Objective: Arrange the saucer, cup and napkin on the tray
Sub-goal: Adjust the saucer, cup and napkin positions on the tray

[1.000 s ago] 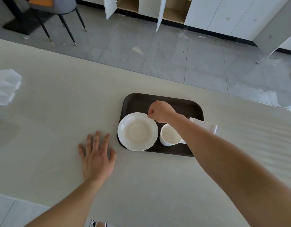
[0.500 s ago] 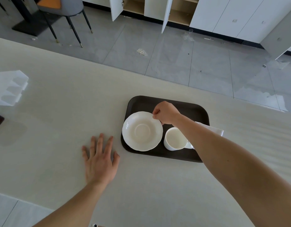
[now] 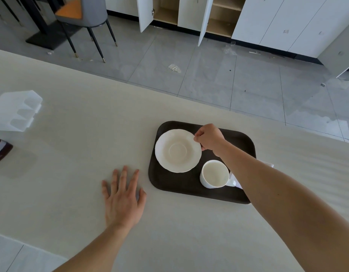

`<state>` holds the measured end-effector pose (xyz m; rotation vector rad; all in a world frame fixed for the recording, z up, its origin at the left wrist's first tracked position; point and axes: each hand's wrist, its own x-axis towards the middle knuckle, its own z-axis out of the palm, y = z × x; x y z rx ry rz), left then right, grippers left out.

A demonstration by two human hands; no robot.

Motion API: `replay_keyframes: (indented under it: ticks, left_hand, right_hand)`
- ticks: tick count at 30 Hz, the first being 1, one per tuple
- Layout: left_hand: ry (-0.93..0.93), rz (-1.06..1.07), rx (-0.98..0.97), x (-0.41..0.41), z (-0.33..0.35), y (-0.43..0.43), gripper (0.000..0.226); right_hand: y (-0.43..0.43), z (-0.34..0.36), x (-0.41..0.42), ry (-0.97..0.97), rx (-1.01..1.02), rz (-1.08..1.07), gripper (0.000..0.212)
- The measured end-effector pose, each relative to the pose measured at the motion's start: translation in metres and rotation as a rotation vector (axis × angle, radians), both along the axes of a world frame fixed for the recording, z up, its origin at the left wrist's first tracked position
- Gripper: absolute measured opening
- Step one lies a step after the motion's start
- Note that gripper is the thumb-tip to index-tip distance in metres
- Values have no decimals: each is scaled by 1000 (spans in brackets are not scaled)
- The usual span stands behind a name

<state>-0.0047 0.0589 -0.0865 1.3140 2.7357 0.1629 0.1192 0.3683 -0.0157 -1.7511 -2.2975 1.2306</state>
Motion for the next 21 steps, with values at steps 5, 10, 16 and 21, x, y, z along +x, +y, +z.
replay_keyframes:
  ticks: [5,10,16,21]
  left_hand:
    - [-3,0,-10,-1,-2,0,61]
    - [-3,-1,5,-1,-2,0,60]
    - [-9,1,0,-1,-2,0,60]
    - [-7,-1,-7,-1,-3,-1,60]
  right_hand:
    - [4,-4,-1,43,-42,-132,4]
    - [8,-2,-5,93,-131,-224,9]
    - [8,-3,-6,135,-158,-277,10]
    - [9,-3,-6,157,-189,-317,8]
